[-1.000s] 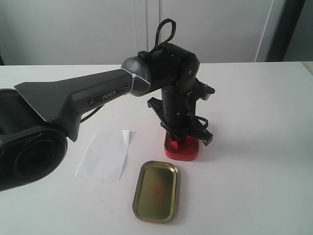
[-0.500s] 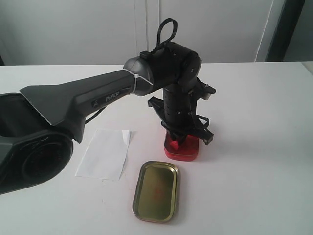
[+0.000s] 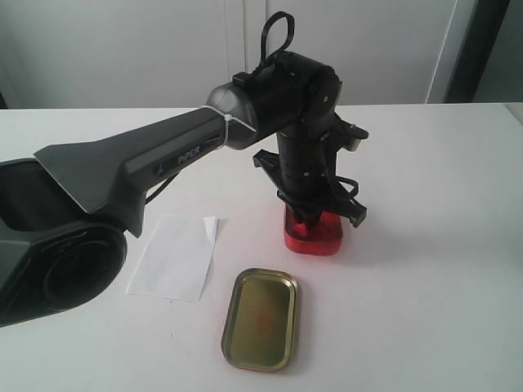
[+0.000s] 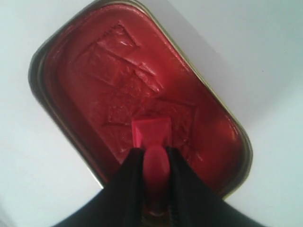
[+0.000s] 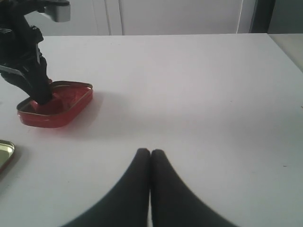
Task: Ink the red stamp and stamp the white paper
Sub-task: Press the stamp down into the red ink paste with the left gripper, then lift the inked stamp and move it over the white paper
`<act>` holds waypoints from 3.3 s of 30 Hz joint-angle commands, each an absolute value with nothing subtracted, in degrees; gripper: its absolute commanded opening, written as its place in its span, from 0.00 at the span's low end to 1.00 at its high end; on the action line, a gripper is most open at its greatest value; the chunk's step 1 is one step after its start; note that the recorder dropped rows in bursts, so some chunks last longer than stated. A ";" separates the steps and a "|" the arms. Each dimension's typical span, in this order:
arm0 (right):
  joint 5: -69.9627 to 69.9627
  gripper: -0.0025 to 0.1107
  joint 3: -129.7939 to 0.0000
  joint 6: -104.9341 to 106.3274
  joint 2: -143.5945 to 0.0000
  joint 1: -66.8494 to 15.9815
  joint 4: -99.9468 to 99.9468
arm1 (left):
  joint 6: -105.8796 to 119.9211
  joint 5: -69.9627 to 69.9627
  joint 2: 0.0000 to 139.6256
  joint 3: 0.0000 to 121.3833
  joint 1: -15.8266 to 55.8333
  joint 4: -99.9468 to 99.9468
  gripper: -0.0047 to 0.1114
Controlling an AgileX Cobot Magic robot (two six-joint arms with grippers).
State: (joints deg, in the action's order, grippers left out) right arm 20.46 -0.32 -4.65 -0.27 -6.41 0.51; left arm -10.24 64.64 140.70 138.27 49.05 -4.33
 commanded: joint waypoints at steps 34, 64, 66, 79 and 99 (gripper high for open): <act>19.70 0.02 0.00 -5.17 0.00 -6.19 0.45 | -10.08 69.96 140.39 139.37 49.32 -6.47 0.04; 19.70 0.02 0.00 -5.17 0.00 -6.19 0.45 | -8.95 69.96 135.61 139.37 42.37 -0.43 0.04; 19.70 0.02 0.00 -5.17 0.00 -6.19 0.45 | -8.74 69.96 135.61 139.37 42.24 -0.55 0.04; 19.70 0.02 0.00 -5.17 0.00 -6.19 0.45 | -8.59 69.96 128.63 126.84 38.21 -1.09 0.04; 19.70 0.02 0.00 -5.17 0.00 -6.19 0.45 | -7.46 65.79 113.25 100.17 32.68 -3.57 0.04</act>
State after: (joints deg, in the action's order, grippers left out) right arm 20.46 -0.32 -4.99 -0.27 -6.41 0.51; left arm -7.93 64.55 115.26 103.47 33.35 -4.11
